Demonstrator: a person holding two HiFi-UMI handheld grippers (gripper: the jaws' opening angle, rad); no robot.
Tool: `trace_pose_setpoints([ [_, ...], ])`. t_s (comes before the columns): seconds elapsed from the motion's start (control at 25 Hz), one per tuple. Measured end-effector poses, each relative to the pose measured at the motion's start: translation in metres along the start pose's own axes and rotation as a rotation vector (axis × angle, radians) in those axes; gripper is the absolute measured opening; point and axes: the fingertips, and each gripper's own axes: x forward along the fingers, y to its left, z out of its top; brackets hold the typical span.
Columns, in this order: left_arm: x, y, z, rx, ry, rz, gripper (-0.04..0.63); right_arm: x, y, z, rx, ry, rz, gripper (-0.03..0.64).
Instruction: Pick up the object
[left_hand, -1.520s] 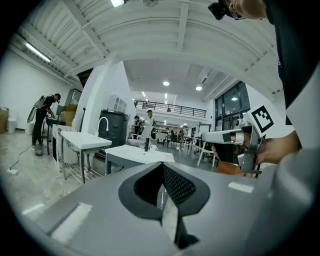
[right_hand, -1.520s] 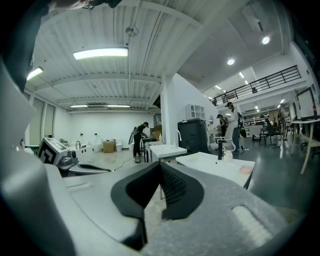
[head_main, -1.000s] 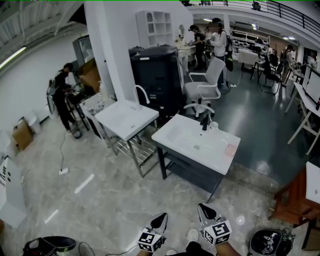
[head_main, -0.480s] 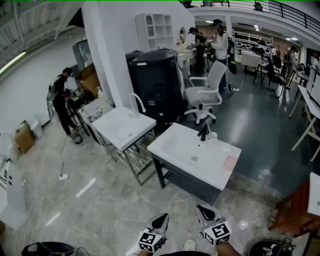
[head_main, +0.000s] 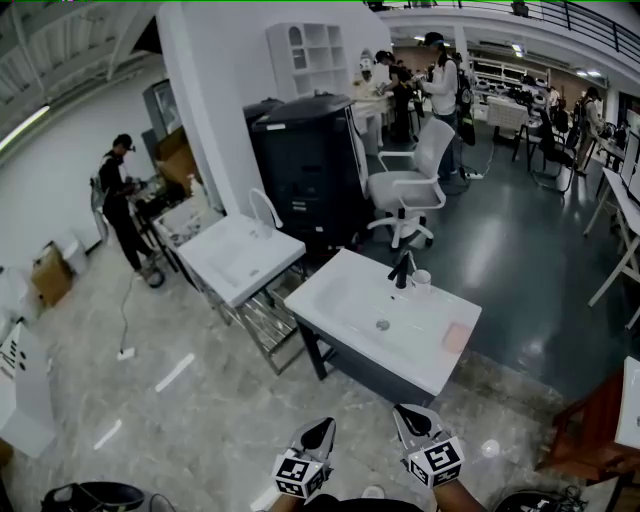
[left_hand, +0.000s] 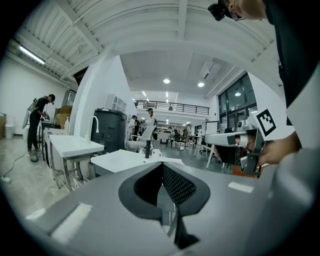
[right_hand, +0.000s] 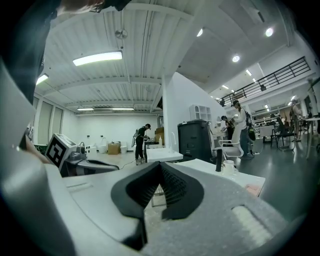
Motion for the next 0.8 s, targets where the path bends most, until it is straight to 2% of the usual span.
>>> trace_pose_setpoints([
  [0.48,0.038,0.028,-0.005,-0.014,0.031,-0.002,0.018,0.042,-0.009,-0.004,0.01,0.032,0.057,0.003],
  [0.8,0.078,0.073,0.012,-0.015,0.02,-0.058,0.018,0.094,-0.036,0.007,0.031,0.021,-0.025,0.003],
])
